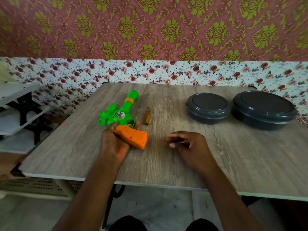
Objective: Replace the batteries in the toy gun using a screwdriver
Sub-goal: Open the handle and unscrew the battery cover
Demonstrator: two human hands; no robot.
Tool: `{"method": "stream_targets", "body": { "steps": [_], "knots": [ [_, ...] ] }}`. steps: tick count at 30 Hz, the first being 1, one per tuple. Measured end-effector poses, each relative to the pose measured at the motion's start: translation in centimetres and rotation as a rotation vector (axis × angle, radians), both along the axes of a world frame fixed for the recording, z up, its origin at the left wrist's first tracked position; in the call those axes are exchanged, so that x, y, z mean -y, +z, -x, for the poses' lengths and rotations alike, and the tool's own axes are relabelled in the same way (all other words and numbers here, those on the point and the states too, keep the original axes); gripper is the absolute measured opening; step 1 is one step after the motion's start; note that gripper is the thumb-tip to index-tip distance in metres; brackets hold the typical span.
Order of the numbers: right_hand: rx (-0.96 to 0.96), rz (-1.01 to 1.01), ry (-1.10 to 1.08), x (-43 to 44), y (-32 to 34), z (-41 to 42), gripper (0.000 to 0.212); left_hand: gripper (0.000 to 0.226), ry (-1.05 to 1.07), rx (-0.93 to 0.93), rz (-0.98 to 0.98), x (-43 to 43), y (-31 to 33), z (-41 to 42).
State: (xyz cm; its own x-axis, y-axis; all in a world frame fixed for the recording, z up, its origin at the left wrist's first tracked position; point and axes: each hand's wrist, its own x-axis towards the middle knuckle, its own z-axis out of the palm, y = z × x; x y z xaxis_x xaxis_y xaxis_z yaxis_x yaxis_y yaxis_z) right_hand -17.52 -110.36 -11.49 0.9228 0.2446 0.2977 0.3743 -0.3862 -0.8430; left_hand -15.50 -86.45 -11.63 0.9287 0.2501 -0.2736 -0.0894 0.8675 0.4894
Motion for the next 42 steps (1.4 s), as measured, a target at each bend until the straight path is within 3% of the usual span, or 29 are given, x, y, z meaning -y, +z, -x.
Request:
{"method": "stream_targets", "body": {
  "steps": [6,8,11,16,24,31,36,42],
  "knots": [
    [0.223,-0.064,-0.147,-0.4,0.0,0.0,0.02,0.038,0.016,-0.011,0.001,-0.1,0.0,0.2],
    [0.328,0.015,-0.132,-1.5,0.4,0.3,0.015,0.029,0.018,0.005,-0.016,0.0,0.2,0.2],
    [0.426,0.174,-0.02,-3.9,0.8,0.5,0.033,0.035,0.045,-0.024,-0.055,0.0,0.1,0.1],
    [0.369,0.422,0.121,-7.6,1.0,0.4,0.056,0.059,0.03,-0.008,-0.113,-0.3,-0.5,-0.1],
    [0.292,0.71,0.076,-11.0,2.3,1.1,0.052,0.049,0.036,-0.082,-0.173,-0.8,-1.3,-0.9],
    [0.329,0.828,0.046,-12.1,2.1,1.9,0.049,0.045,0.015,-0.083,-0.185,-0.7,-1.3,-0.7],
    [0.374,0.851,0.018,-12.3,1.2,2.1,0.05,0.046,-0.029,-0.086,-0.175,-0.4,-0.8,-0.5],
    [0.505,0.598,-0.078,-12.0,0.6,2.8,0.033,0.045,-0.038,-0.086,-0.14,-0.5,-1.0,-0.6]
  ]
}}
